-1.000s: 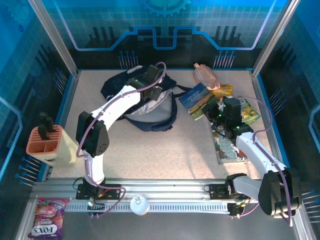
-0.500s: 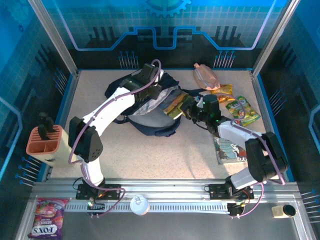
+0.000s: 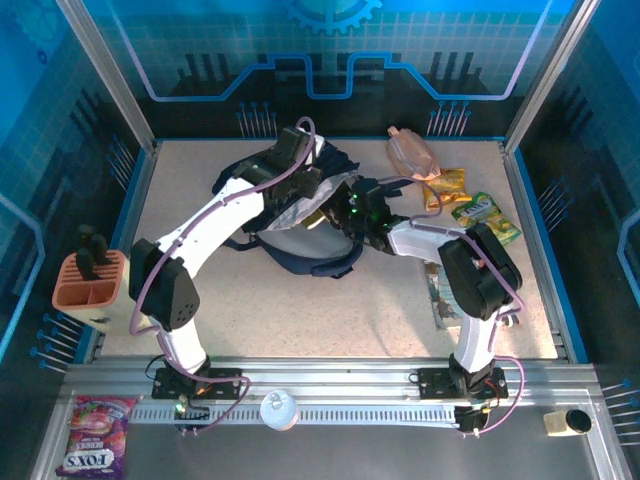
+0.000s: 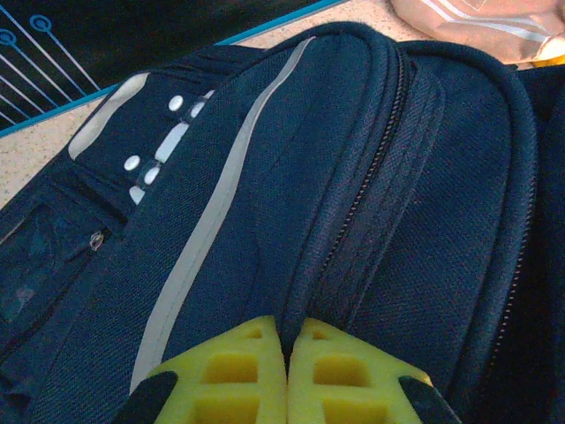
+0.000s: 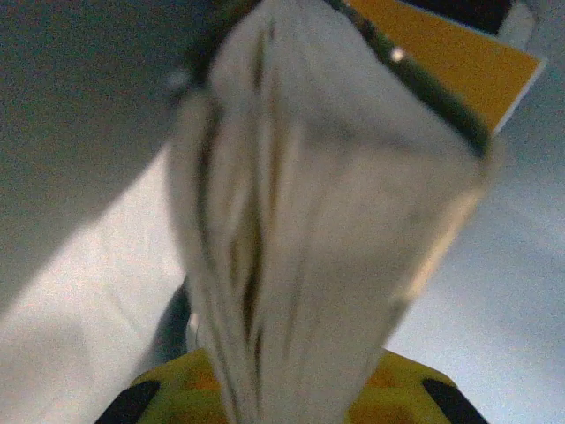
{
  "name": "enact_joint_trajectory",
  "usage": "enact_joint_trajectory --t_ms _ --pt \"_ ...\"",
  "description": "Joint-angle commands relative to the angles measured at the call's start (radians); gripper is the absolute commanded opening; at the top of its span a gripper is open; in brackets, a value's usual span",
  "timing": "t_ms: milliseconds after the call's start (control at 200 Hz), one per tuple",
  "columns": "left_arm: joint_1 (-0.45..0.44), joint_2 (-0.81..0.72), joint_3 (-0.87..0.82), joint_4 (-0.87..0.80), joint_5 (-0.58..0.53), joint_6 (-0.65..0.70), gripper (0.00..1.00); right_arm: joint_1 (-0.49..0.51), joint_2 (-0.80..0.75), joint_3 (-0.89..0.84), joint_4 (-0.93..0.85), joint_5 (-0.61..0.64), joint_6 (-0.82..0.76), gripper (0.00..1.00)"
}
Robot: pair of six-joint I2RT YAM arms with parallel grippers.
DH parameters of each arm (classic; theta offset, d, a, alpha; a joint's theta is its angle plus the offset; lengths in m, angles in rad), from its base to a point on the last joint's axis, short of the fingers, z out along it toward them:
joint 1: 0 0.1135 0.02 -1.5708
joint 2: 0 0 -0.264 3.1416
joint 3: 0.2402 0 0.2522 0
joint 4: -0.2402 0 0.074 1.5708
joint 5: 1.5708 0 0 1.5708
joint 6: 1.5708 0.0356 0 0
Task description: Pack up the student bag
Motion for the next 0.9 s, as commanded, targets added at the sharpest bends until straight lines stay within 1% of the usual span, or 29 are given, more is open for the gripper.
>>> enact_joint_trajectory --t_ms 0,65,140,265,320,475,555,585,675,760,895 --pt "0.017 -0.1 0.007 0.15 0.043 -0.068 0.0 0.031 0.07 0.103 0.077 0.057 -0.001 0.16" --pt "0.03 -0.103 -0.006 0.159 0.061 -0.076 0.0 0.043 0.113 0.132 0.082 0.056 0.015 0.17" --pt "0.053 -0.108 -0.039 0.176 0.089 -0.092 0.0 0.052 0.142 0.149 0.08 0.057 0.024 0.22" --pt "0.089 -0.113 -0.071 0.179 0.143 -0.126 0.0 0.054 0.152 0.168 0.053 0.032 0.008 0.37" --pt "0.099 -0.112 -0.078 0.181 0.153 -0.136 0.0 0.053 0.146 0.176 0.032 0.025 -0.005 0.46" --pt "0.127 -0.105 -0.087 0.182 0.178 -0.166 0.0 0.045 0.121 0.19 -0.052 -0.022 -0.033 0.63" --pt "0.142 -0.1 -0.089 0.176 0.181 -0.183 0.0 0.036 0.093 0.178 -0.095 -0.04 -0.039 0.65" --pt "0.147 -0.099 -0.089 0.174 0.186 -0.188 0.0 0.032 0.081 0.174 -0.153 -0.047 -0.038 0.65" --pt "0.159 -0.1 -0.097 0.175 0.207 -0.193 0.0 0.028 0.053 0.163 -0.237 -0.049 -0.044 0.64" --pt "0.16 -0.105 -0.104 0.181 0.228 -0.192 0.0 0.029 0.063 0.163 -0.247 -0.055 -0.04 0.6" --pt "0.159 -0.106 -0.106 0.181 0.259 -0.191 0.0 0.028 0.12 0.194 -0.241 -0.072 -0.021 0.55"
